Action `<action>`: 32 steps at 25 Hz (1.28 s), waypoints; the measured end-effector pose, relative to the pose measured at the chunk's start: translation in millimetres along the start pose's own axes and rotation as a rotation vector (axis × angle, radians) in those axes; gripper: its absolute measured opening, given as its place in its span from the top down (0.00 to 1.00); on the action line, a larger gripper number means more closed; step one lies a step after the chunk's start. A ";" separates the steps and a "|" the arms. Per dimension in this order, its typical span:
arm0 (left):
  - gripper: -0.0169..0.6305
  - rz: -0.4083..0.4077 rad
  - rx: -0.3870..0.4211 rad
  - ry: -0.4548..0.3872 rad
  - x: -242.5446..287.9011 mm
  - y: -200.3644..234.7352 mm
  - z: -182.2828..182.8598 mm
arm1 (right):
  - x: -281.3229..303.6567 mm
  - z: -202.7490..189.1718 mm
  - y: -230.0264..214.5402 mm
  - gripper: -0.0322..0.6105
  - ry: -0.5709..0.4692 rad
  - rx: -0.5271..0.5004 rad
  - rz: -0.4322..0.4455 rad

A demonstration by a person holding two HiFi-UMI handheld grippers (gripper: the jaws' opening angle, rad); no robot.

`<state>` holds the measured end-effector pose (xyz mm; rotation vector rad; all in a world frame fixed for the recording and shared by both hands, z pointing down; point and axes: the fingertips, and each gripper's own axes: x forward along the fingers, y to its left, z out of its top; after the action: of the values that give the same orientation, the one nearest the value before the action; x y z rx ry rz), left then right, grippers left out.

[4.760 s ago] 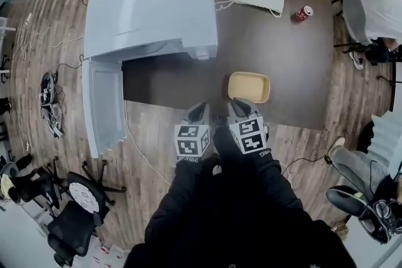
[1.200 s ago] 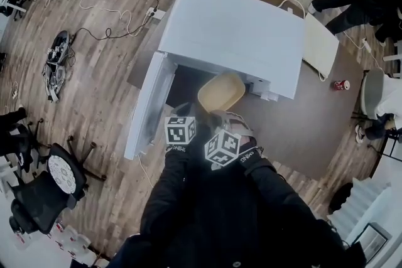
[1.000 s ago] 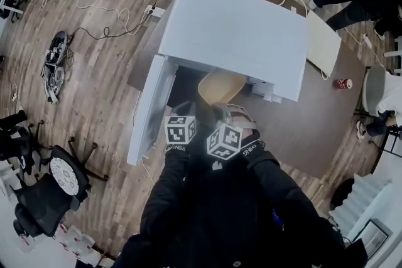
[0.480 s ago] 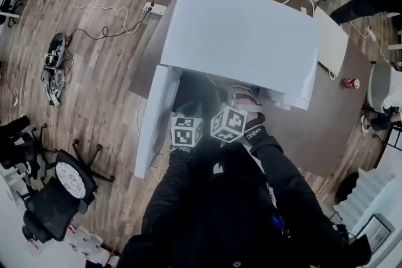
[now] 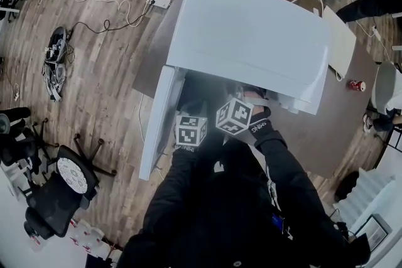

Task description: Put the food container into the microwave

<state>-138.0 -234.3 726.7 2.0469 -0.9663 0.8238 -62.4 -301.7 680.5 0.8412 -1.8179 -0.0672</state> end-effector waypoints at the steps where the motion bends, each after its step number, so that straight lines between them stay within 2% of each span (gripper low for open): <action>1: 0.92 -0.002 0.000 0.000 0.7 0.1 0.6 | 1.4 -0.4 -1.0 0.89 0.000 0.002 -0.003; 6: 0.92 -0.009 0.003 0.008 0.8 0.8 -1.8 | 3.0 1.2 -6.1 0.89 -0.007 0.040 -0.027; 8: 0.92 -0.011 0.002 0.009 -1.5 0.3 -4.5 | -1.3 2.4 -6.4 0.83 -0.014 0.065 -0.035; 10: 0.92 -0.011 0.005 0.008 -5.9 -1.5 -5.6 | -9.1 3.2 -6.6 0.81 -0.020 0.101 -0.041; 15: 0.92 -0.002 -0.002 -0.045 -26.8 -18.3 3.5 | -44.8 4.8 -6.0 0.81 -0.074 0.203 -0.061; 17: 0.92 0.001 -0.004 -0.064 -36.4 -28.9 3.7 | -65.4 3.9 -2.4 0.81 -0.103 0.251 -0.071; 20: 0.92 0.009 -0.019 -0.082 -54.7 -46.0 1.9 | -105.3 3.9 0.6 0.87 -0.157 0.321 -0.118; 23: 0.92 0.000 -0.022 -0.120 -75.2 -74.5 5.5 | -152.5 -4.9 1.3 0.91 -0.212 0.434 -0.161; 28: 0.92 -0.016 0.019 -0.173 -105.3 -129.3 18.1 | -228.9 -31.2 -2.8 0.91 -0.280 0.634 -0.221; 32: 0.92 -0.053 0.054 -0.222 -131.6 -172.4 30.6 | -281.9 -48.5 -4.8 0.91 -0.341 0.745 -0.268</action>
<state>-56.6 -131.1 551.3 2.2357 -1.0135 0.6098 28.8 -128.0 472.3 1.6782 -2.0554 0.3345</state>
